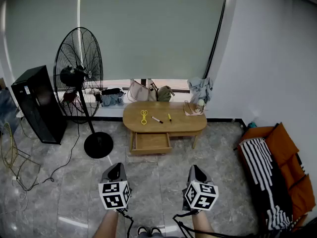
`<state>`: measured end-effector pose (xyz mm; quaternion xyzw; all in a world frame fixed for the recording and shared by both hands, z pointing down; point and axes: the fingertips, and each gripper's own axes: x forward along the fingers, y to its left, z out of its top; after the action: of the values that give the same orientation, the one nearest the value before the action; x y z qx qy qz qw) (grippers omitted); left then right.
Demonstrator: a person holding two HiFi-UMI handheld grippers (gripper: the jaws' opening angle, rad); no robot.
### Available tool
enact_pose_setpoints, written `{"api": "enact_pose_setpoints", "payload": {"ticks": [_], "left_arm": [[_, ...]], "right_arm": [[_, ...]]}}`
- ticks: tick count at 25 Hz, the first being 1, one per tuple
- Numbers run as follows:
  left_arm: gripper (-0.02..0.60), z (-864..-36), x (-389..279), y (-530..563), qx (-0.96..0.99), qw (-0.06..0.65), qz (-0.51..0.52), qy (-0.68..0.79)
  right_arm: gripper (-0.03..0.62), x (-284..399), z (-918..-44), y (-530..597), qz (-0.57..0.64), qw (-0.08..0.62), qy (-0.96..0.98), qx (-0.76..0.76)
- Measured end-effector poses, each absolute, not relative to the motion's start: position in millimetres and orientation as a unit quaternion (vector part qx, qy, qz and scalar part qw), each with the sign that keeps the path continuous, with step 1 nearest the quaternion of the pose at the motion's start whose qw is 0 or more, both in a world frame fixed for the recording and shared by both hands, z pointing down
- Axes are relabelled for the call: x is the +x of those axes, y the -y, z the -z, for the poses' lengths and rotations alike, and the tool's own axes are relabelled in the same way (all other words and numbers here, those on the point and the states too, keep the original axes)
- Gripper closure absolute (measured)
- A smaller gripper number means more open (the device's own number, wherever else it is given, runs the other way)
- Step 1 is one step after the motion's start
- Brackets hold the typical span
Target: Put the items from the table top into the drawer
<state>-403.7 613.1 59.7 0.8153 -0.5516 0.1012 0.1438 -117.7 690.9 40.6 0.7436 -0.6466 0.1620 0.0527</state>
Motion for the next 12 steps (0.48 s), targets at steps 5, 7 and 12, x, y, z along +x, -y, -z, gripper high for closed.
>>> {"api": "enact_pose_setpoints", "payload": {"ticks": [5,7,12], "left_arm": [[0.588,-61.6,-407.0,-609.5,0.815,0.145,-0.105,0.551],[0.588,-63.4,-407.9,-607.2,0.816,0.145,-0.106,0.549],[0.588,-68.8,-413.8,-600.0,0.819,0.148,-0.108,0.544]], "right_arm": [[0.589,-120.9,-40.6,-690.5,-0.162,0.059,0.644,0.745],[0.589,-122.0,-41.7,-689.8,-0.162,0.062,0.641,0.748],[0.589,-131.3,-45.3,-683.8,-0.168,0.053,0.645,0.744]]}}
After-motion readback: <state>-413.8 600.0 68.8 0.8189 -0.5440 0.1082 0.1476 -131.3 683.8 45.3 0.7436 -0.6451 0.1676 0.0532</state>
